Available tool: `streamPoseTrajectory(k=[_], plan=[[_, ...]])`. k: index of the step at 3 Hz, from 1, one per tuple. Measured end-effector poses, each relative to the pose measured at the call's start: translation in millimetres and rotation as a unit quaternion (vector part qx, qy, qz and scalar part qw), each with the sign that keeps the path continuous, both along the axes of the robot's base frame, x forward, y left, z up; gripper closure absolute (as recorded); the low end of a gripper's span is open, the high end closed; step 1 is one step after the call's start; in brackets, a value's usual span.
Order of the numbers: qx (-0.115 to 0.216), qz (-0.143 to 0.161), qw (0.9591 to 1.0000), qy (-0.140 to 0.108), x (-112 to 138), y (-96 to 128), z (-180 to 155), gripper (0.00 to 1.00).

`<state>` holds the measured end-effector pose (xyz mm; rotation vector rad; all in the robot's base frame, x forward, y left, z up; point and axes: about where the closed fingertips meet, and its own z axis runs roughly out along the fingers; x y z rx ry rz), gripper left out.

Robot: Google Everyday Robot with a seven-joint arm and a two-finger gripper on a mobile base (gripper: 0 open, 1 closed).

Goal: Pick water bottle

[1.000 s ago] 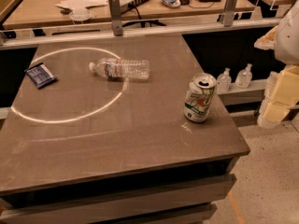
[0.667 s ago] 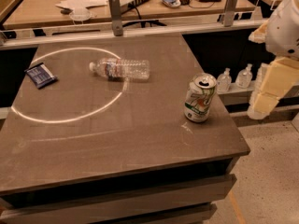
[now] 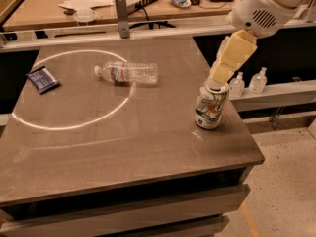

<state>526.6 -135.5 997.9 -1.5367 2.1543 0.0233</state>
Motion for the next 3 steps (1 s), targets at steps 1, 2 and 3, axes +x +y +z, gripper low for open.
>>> streamPoseTrajectory(k=[1, 2, 3], plan=[[0.026, 0.011, 0.9994, 0.02, 32, 28, -17, 0.0], [0.02, 0.024, 0.9986, 0.042, 61, 48, -46, 0.0], [0.018, 0.028, 0.9983, 0.047, 69, 53, -55, 0.0]])
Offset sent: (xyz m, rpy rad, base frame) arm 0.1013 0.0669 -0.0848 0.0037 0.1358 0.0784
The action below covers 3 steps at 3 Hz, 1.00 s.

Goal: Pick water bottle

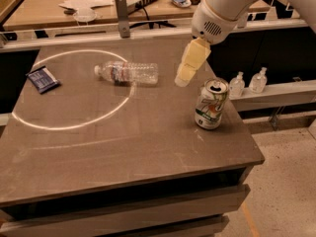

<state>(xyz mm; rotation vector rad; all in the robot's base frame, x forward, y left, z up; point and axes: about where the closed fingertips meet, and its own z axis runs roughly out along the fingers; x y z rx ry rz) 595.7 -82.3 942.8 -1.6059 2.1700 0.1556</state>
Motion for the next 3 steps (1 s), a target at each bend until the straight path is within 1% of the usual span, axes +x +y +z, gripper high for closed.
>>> streamPoseTrajectory(k=[1, 2, 3], plan=[[0.018, -0.006, 0.9998, -0.001, 3, 3, -4, 0.0], [0.048, 0.013, 0.9988, -0.002, 16, 20, -12, 0.0], [0.061, 0.048, 0.997, -0.001, 34, 45, -21, 0.0]])
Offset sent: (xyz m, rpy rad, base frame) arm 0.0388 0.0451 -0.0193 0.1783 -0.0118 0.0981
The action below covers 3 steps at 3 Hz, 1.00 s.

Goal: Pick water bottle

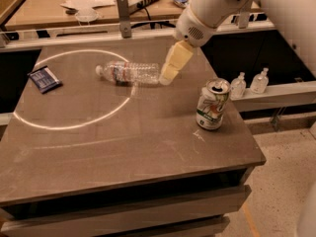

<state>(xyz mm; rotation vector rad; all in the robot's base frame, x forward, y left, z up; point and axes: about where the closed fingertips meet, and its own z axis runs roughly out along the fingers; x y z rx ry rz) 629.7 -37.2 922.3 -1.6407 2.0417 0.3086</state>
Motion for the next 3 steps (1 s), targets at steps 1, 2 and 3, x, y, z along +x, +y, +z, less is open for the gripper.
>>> streamPoseTrajectory(k=[1, 2, 3], plan=[[-0.002, 0.03, 0.9996, 0.0, 15, 29, -14, 0.0], [-0.008, 0.047, 0.9988, 0.01, 27, 55, -35, 0.0], [-0.015, 0.062, 0.9976, 0.027, 33, 75, -58, 0.0]])
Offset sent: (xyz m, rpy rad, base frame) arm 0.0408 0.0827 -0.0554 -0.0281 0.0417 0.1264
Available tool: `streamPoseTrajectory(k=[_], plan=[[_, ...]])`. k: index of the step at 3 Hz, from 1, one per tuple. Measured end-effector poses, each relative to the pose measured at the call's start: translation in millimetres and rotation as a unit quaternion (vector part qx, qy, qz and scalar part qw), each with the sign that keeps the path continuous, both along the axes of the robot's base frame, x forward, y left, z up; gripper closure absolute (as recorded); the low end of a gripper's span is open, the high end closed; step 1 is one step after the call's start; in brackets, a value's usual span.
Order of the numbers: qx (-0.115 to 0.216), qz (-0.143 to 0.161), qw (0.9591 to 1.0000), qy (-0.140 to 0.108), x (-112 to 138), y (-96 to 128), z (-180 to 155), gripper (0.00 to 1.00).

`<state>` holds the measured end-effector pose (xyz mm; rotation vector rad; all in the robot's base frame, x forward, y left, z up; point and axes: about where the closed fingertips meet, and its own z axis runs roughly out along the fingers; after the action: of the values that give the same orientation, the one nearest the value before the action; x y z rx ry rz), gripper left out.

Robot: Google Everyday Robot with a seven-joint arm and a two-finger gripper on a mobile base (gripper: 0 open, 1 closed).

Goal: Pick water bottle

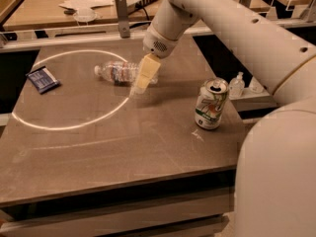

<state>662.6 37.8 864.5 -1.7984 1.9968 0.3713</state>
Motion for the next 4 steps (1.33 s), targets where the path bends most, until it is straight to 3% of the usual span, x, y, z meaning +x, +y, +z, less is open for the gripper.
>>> streamPoseTrajectory(k=[1, 2, 3, 4], plan=[[-0.003, 0.005, 0.9999, 0.01, 5, 9, -15, 0.17], [0.002, 0.004, 1.0, 0.009, 10, 8, -17, 0.49], [0.017, -0.008, 0.9998, -0.001, 15, 2, -7, 0.72], [0.045, 0.008, 0.9987, -0.022, 12, -14, 26, 0.95]])
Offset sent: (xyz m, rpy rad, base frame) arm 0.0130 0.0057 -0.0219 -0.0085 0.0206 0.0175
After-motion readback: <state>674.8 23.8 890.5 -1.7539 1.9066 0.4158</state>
